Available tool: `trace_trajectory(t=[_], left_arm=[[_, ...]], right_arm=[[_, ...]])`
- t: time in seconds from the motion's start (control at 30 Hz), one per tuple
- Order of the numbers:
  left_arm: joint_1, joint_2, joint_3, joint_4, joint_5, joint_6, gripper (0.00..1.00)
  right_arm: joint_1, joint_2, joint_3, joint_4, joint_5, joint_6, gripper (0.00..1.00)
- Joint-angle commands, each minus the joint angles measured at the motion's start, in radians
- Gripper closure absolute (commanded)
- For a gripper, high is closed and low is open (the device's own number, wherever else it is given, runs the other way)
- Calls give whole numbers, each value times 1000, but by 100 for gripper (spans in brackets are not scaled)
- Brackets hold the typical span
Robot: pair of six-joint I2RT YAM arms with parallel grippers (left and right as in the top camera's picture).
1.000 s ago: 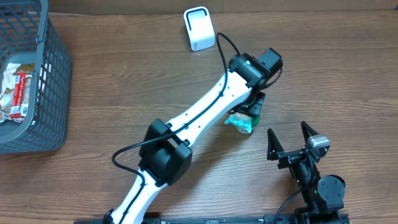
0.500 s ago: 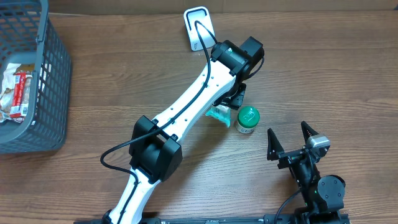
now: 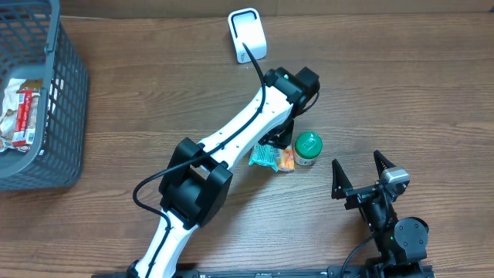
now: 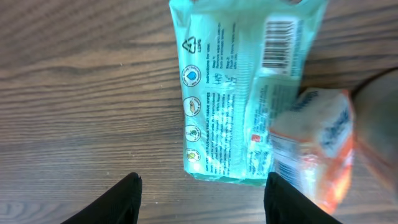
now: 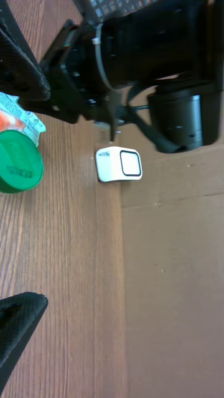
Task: Scan the item barcode
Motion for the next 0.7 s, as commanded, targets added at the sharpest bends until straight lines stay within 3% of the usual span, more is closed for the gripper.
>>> trace_trajectory(t=[0.0, 0.4, 0.67], left_arm=[[-4, -28, -35, 20, -10, -21, 45], [39, -39, 0, 8, 73, 16, 46], [134, -183, 79, 13, 76, 20, 42]], right_arm=[[-3, -8, -11, 3, 10, 4, 0], [-3, -8, -11, 3, 10, 4, 0], [-3, -8, -11, 3, 10, 4, 0]])
